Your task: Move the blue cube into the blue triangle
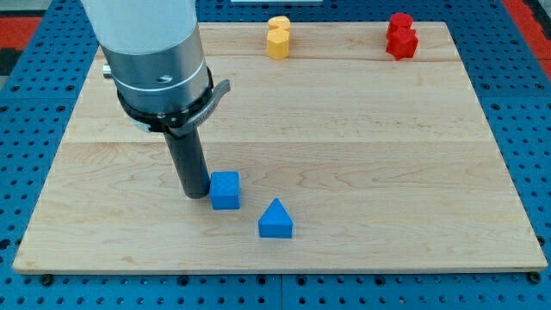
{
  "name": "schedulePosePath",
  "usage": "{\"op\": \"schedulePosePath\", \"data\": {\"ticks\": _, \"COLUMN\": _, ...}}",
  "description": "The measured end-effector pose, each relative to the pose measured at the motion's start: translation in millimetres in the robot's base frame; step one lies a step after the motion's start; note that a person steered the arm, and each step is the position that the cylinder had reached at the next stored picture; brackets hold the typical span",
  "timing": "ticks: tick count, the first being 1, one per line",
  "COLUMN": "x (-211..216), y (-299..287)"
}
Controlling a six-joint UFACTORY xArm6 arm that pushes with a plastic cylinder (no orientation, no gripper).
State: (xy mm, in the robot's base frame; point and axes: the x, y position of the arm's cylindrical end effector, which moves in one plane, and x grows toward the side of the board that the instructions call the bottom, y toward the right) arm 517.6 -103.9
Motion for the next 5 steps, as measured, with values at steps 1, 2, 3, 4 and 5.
{"op": "schedulePosePath", "data": {"ticks": 1, "x": -6.3, "y": -0.2}}
{"op": "schedulePosePath", "data": {"ticks": 2, "x": -6.3, "y": 15.1}}
{"op": "schedulePosePath", "data": {"ticks": 3, "x": -6.3, "y": 24.2}}
{"op": "schedulePosePath", "data": {"ticks": 4, "x": -6.3, "y": 27.7}}
{"op": "schedulePosePath", "data": {"ticks": 5, "x": -4.2, "y": 47.1}}
